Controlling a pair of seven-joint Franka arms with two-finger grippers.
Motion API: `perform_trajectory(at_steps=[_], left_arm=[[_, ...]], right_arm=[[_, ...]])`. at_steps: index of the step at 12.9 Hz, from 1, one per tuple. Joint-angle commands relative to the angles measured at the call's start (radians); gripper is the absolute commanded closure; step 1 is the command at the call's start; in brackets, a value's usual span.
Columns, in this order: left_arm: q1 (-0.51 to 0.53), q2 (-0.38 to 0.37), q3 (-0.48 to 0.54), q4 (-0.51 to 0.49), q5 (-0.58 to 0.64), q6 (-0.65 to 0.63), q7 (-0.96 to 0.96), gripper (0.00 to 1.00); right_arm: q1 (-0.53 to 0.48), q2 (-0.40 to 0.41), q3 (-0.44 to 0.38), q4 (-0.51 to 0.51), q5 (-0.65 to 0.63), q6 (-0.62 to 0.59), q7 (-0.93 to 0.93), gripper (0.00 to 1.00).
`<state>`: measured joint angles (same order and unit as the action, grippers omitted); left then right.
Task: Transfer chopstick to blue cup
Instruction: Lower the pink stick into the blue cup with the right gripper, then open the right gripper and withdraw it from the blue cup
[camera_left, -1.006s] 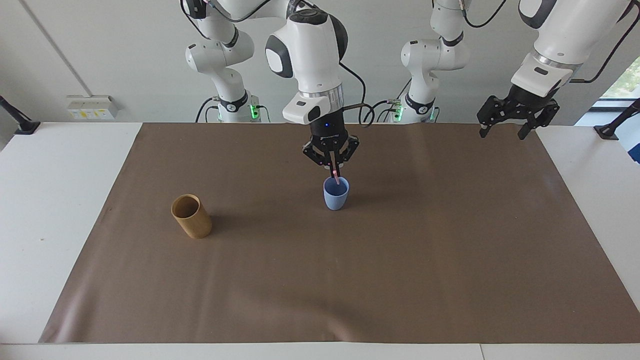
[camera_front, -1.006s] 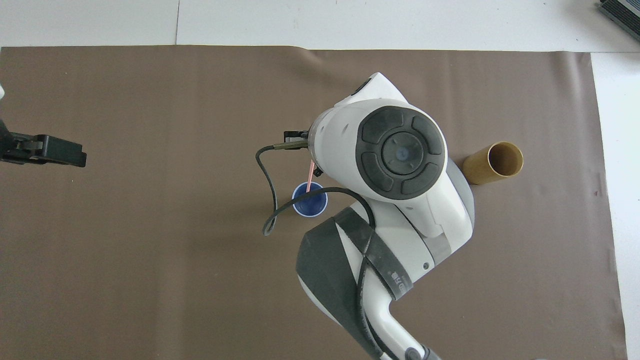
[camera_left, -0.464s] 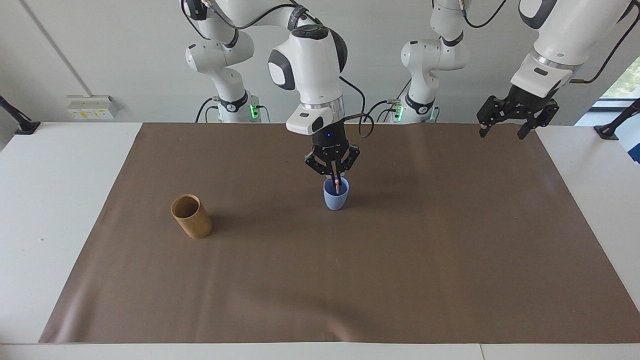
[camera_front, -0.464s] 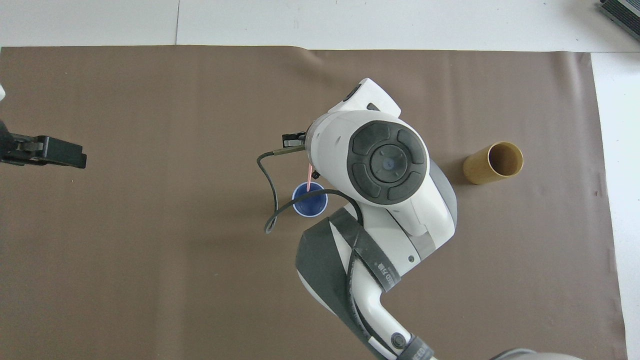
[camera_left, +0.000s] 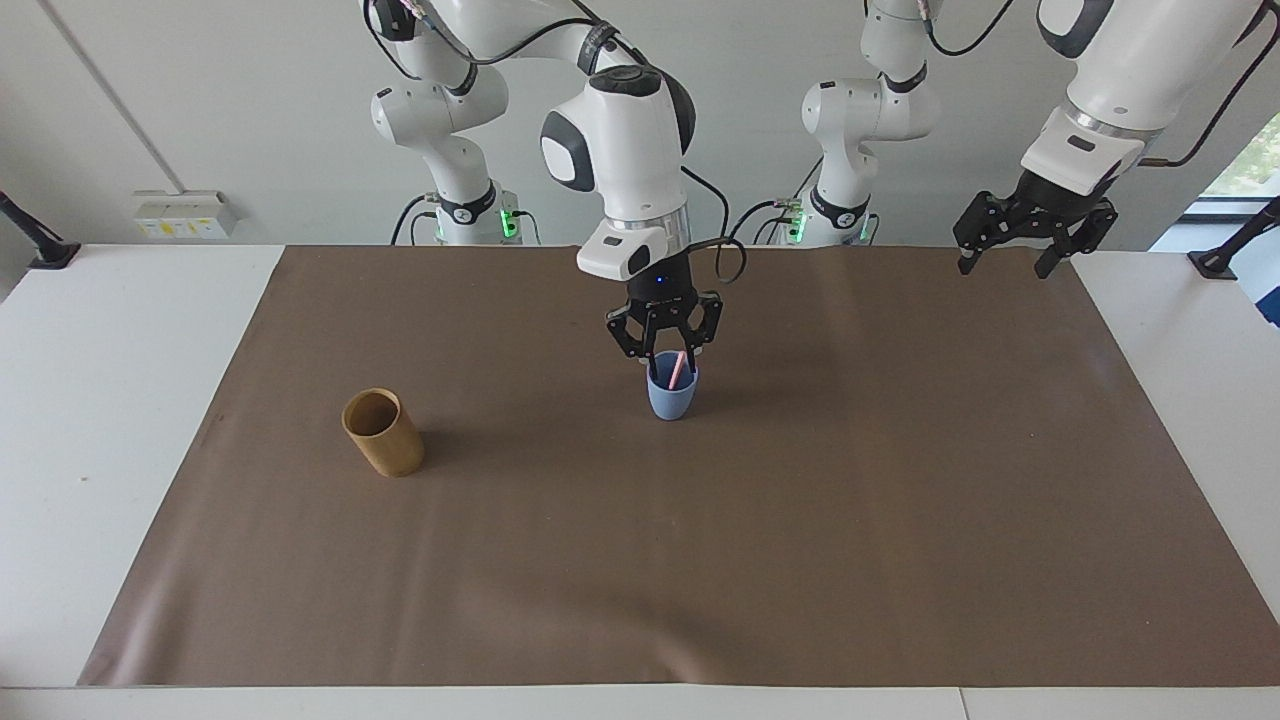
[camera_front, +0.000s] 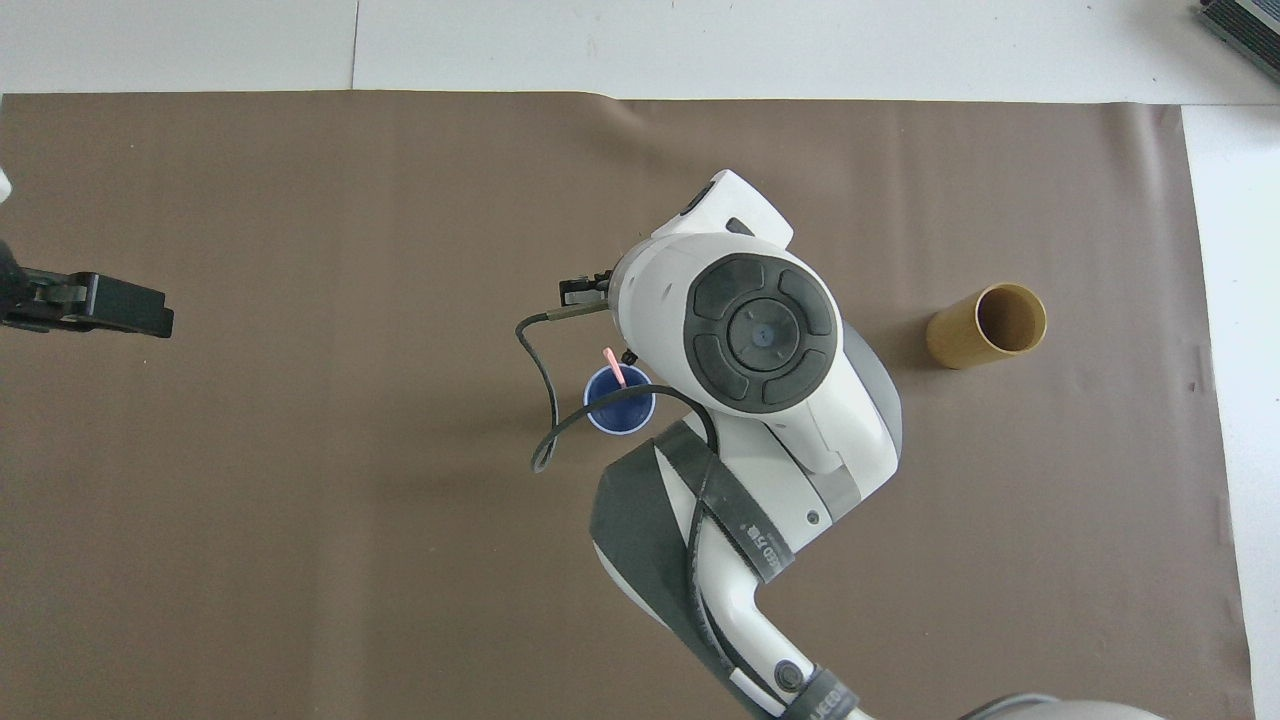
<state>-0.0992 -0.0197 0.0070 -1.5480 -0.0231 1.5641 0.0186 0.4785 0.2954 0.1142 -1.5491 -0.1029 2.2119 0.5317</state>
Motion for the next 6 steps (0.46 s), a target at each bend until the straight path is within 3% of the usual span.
perform_trajectory(at_steps=[1, 6], left_arm=[[0.016, 0.009, -0.012, 0.025, 0.003, -0.027, 0.014, 0.0], [0.016, 0.009, -0.012, 0.025, 0.002, -0.027, 0.014, 0.0]], right_arm=[[-0.004, -0.021, 0.004, -0.023, -0.021, 0.017, 0.002, 0.0], [-0.07, -0.105, -0.005, -0.002, -0.014, -0.128, 0.001, 0.0]])
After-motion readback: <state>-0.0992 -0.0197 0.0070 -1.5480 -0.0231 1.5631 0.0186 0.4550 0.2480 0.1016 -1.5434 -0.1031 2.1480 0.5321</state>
